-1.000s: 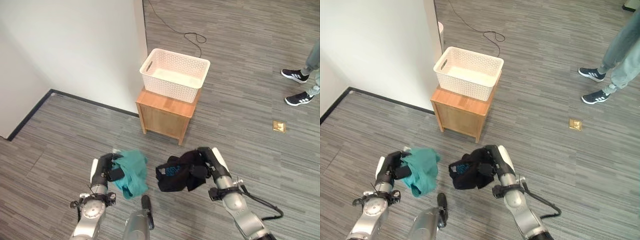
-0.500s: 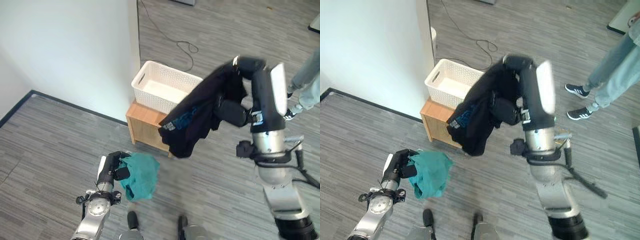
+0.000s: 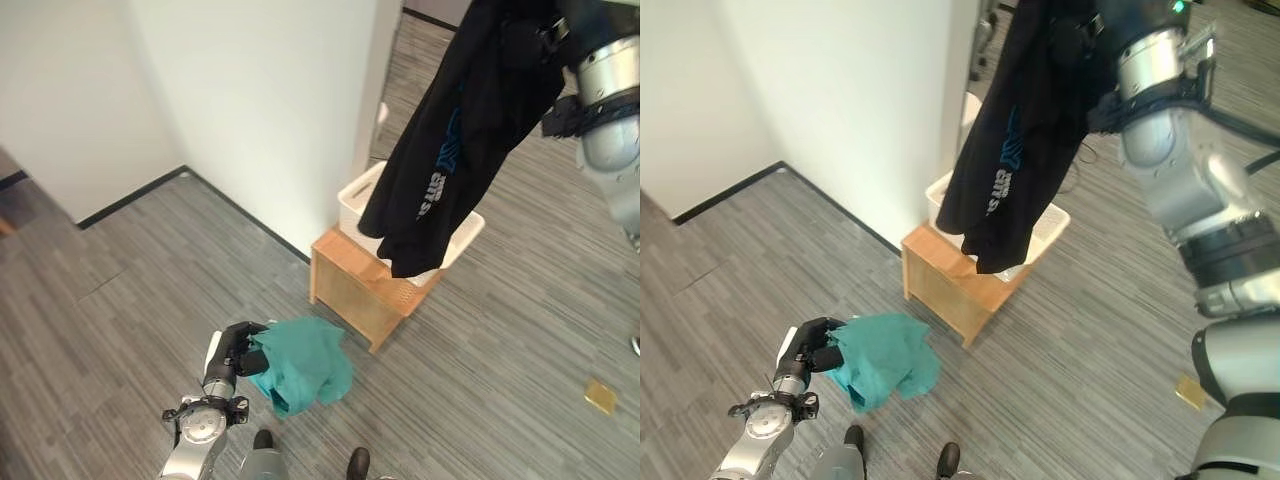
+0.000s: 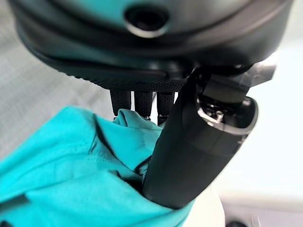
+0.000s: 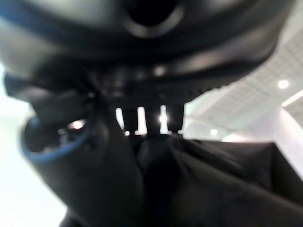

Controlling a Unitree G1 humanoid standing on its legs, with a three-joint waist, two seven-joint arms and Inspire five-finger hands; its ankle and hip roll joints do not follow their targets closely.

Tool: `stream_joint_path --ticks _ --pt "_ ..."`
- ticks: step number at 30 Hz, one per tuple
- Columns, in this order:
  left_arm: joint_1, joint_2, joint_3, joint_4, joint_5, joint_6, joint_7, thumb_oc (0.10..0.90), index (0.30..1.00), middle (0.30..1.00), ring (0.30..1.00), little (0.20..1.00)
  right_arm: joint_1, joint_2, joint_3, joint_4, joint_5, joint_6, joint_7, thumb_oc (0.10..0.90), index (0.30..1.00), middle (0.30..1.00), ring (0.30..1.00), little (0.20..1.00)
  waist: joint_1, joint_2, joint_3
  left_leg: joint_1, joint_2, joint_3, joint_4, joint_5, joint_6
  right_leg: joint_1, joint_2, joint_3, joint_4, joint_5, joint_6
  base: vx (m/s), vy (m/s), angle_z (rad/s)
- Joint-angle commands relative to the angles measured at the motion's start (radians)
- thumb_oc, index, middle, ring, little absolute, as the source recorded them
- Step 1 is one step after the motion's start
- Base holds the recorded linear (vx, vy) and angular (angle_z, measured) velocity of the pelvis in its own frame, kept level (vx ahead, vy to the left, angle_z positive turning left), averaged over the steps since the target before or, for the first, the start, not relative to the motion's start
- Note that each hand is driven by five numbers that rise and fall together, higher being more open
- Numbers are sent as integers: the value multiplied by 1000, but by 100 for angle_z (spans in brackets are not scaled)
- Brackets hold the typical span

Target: Pick up bed clothes into laundry basket.

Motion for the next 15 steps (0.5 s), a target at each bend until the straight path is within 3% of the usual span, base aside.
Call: stream_joint_path --ticks 1,6,10,12,13,14,15 --pt "22 66 9 -85 -21 -107 -18 400 300 300 300 300 -151 -52 -22 26 30 2 -74 400 300 300 300 300 23 -45 -109 -99 -4 66 -52 18 34 83 -42 5 6 -156 72 240 82 1" --pt "37 65 -1 -75 -20 -99 -42 400 300 300 300 300 -161 -85 -20 110 -1 27 -78 400 300 300 300 300 20 -28 -138 -73 9 140 -119 37 43 116 -40 -22 6 -174 82 207 68 3" --pt "39 61 -24 -57 -16 -91 -50 400 300 300 300 300 -169 -89 -20 183 -37 48 -91 400 300 300 300 300 19 -27 -155 -37 -16 136 -161 25 54 141 -54 -26 14 -166 94 208 116 -4" --pt "30 76 -36 -47 -9 -81 -60 400 300 300 300 300 -157 -71 -35 226 -46 55 -102 400 300 300 300 300 24 -46 -143 11 -36 145 -171 -20 83 85 -97 -30 193 -144 133 172 98 -11" --pt "30 76 -37 -47 -9 -81 -60 400 300 300 300 300 -156 -71 -35 226 -47 55 -102 400 300 300 300 300 26 -46 -144 10 -35 146 -171 -20 83 82 -97 -28 194 -144 133 166 93 -7" --pt "20 87 -50 -38 -12 -77 -67 400 300 300 300 300 -161 -67 -48 243 -45 60 -97 400 300 300 300 300 6 -53 -117 48 -47 141 -172 -52 102 3 -131 -23 360 -75 188 151 100 -11" --pt "15 91 -52 -34 -11 -76 -67 400 300 300 300 300 -163 -63 -53 245 -46 63 -98 400 300 300 300 300 -1 -44 -109 55 -40 139 -177 -52 106 -34 -135 -17 419 -43 197 187 120 2"
